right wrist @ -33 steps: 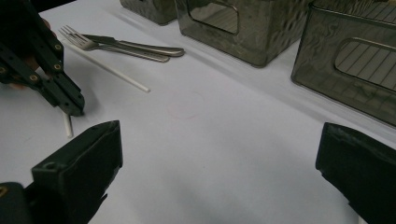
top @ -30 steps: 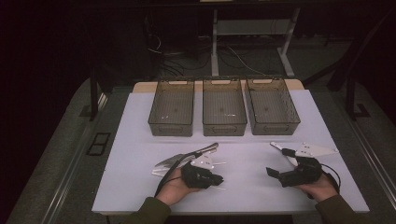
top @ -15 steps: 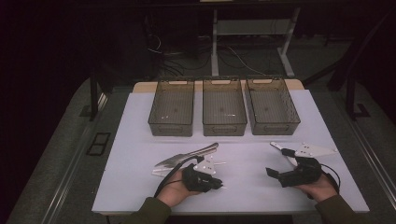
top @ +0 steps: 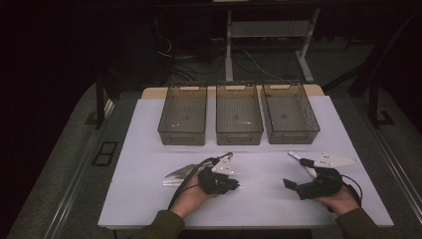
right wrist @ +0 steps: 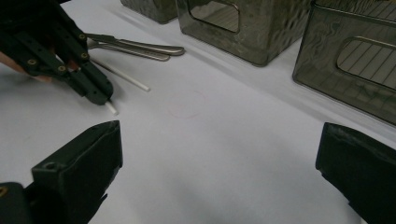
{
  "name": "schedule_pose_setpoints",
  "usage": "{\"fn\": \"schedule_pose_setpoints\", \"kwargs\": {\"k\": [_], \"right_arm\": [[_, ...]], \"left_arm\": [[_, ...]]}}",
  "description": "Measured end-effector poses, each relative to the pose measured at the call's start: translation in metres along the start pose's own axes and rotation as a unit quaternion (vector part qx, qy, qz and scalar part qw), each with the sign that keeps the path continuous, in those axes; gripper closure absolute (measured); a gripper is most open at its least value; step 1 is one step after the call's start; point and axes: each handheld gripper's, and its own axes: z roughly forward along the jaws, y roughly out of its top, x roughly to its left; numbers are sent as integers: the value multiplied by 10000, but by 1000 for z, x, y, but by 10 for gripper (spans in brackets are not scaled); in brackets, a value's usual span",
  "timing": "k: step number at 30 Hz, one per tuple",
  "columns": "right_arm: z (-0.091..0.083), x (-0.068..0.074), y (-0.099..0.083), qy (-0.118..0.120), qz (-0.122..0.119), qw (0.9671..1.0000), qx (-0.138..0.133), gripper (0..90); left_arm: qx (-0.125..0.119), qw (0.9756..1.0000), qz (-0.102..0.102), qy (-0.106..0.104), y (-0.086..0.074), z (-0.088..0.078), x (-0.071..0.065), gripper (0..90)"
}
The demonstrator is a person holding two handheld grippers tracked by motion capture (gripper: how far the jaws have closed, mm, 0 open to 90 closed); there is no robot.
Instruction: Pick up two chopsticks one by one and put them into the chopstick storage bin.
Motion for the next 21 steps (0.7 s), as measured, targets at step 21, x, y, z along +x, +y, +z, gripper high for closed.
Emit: {"fn": "schedule_pose_setpoints", "kwargs": {"k": [21], "right_arm": [[-1, 0, 0, 13, 28, 10000, -7, 6]], "left_arm": [[-567, 9979, -301, -107, -11, -63, 7, 703]]}}
